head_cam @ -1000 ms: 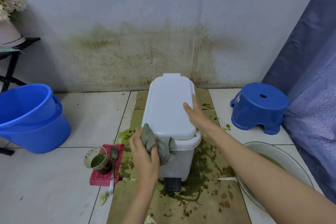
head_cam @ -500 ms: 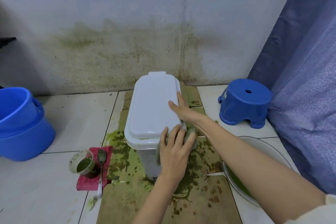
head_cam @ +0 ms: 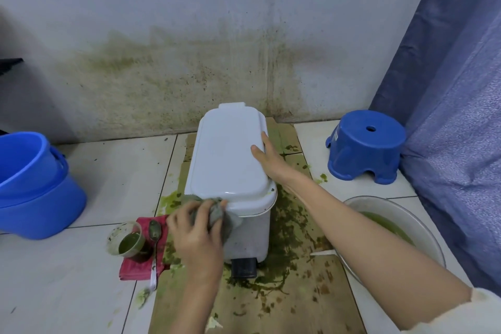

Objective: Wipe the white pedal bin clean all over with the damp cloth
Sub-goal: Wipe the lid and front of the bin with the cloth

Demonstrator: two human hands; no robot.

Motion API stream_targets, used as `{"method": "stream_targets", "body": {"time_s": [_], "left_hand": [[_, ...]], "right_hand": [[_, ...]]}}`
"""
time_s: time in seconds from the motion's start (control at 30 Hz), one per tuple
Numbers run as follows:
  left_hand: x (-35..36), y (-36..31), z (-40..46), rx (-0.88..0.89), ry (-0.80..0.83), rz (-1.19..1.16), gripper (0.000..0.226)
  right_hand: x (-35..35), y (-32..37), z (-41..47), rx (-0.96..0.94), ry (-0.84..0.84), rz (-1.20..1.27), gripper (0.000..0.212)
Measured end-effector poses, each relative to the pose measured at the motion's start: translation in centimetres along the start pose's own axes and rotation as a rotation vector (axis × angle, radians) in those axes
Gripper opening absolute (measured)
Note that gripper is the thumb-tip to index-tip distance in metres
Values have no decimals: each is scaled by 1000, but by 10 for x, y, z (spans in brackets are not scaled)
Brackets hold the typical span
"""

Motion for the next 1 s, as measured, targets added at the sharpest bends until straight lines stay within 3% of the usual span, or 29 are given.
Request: {"method": "stream_targets", "body": {"time_s": [0.13,0.2,0.37,0.47,0.6,0.73,0.9,1.0], "left_hand": [[0,-31,-6,174,2,-71,36],[-3,-23,-4,169,-29,-68,43],[-3,35,5,-235,-18,-190,20],[-1,48,23,-426,84,-405,7],[36,62,66,-502,346,-459,22],[64,60,58,-705,499,-734,35],[38,48,12,-725,308,-704,36],[20,38,-14,-648,251,-600,39]], "right_hand": [[-3,-1,1,-6,-21,6,87],[-3,0,2,2,-23,-2,77],[-1,3,4,35,-53,31,93],[3,21,-14,41,-79,76,87],[1,32,-26,19,-120,160,63],[-1,34,-29,-7,-179,163,58],[-2,33,-35,-11,-233,158,55],[-1,35,-37,-9,-235,167,54]]}}
Point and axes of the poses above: each hand's wrist, its own z-axis towards the middle knuckle, its own x-axis out of the palm, y = z × x, the point moved 8 cm from there along z, towards the middle knuckle, and after that the axes turned 7 degrees about z, right-handed, at the moved point
